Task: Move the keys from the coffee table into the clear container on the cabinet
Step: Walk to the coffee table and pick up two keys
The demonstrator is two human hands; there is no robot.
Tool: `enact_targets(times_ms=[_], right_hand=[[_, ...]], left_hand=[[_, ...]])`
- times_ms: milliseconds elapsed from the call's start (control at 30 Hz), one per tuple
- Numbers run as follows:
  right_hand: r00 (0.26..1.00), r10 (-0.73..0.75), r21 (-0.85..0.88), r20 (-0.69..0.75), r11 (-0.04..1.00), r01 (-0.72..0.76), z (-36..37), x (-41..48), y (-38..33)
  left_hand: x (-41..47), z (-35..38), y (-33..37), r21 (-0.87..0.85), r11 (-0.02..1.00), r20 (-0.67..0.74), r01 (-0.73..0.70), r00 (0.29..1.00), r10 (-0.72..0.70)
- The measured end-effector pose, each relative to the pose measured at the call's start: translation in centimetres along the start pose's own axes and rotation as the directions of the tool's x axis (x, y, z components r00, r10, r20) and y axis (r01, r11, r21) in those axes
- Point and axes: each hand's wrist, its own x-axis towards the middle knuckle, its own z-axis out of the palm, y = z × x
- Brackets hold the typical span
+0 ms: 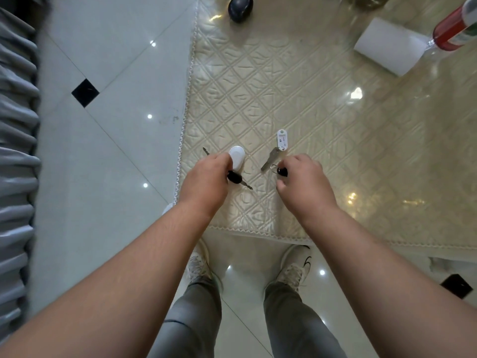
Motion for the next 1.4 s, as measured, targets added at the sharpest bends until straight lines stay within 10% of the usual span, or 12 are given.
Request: enact_targets(times_ms=[700,1067,1400], right_hand=[[0.972,-0.044,0.092,-0.229,0.993,0.067,-1.9,-0.7,-1.0],[0.863,-0.092,0.157,-0.497,0.968,0.194,-20.1,-6.8,-7.2],[0.757,-0.137,0.084,-0.639,0.966,0.245,-41.7,-17.7,-12.9]], left_hand=[[-0.4,-6.5,4.3,-0.031,0.991,-0.239,-0.132,0.963,0.121],[-3.7,-22.1,13.1,0.028,0.966,-0.290,-0.257,0.923,0.253],[-11.4,-43.0,25.9,0.063,0.854,-0.504,-0.517,0.722,0.474]])
